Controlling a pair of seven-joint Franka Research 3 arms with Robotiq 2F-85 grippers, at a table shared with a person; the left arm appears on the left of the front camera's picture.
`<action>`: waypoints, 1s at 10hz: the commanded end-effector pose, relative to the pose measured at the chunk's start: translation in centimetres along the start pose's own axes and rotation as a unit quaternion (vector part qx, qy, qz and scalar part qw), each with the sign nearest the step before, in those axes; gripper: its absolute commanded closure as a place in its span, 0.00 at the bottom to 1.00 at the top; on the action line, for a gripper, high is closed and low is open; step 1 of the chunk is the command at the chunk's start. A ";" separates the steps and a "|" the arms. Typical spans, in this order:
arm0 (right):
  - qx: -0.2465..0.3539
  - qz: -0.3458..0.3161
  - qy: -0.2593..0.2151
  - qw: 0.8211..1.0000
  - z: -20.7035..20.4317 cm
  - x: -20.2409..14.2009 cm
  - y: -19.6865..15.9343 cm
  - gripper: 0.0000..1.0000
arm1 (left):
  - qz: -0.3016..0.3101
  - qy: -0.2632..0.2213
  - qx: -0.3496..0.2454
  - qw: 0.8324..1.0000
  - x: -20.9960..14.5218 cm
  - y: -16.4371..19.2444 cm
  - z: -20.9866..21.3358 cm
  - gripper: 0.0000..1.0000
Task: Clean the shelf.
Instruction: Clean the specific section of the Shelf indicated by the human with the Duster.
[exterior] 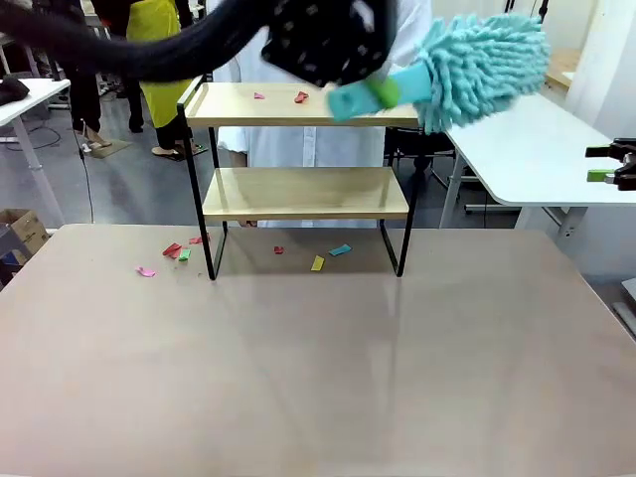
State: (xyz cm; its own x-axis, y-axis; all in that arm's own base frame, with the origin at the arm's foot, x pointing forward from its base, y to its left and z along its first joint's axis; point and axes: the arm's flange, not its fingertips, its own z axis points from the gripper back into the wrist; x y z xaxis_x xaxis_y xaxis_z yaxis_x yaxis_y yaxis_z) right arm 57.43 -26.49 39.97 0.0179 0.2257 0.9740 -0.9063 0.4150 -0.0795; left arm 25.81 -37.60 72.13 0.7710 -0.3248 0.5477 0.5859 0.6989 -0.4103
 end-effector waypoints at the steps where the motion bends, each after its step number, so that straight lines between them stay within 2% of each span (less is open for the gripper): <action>1: -0.001 0.002 0.001 1.000 -0.1 0.3 0.0 0.00 | 0.072 -0.039 0.117 0.990 4.0 -3.5 -1.5 0.87; 2: -0.001 0.002 0.001 1.000 -0.1 0.3 0.0 0.00 | 0.102 -0.065 0.162 0.979 5.7 -4.8 -2.7 0.87; 4: -0.001 0.002 0.001 1.000 -0.1 0.3 0.0 0.00 | 0.141 -0.066 0.209 0.965 8.3 -6.7 -4.9 0.87; 5: -0.001 0.002 0.001 1.000 -0.1 0.3 0.0 0.00 | 0.155 -0.089 0.242 0.954 9.6 -7.2 -5.9 0.87; 7: -0.001 0.002 0.001 1.000 -0.1 0.3 0.0 0.00 | 0.183 -0.086 0.250 0.947 11.1 -6.9 -8.2 0.87; 10: -0.001 0.002 0.001 1.000 -0.1 0.3 0.0 0.00 | 0.210 -0.076 0.243 0.944 11.4 -4.9 -11.9 0.87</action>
State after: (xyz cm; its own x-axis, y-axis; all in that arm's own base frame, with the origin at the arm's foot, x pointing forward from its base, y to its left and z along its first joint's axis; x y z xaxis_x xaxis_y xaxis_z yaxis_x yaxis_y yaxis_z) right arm 57.45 -26.48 39.98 0.0176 0.2259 0.9740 -0.9064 0.4148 -0.0799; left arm 33.44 -50.44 69.82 0.8440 0.0828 0.5299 0.0515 0.9709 -0.2338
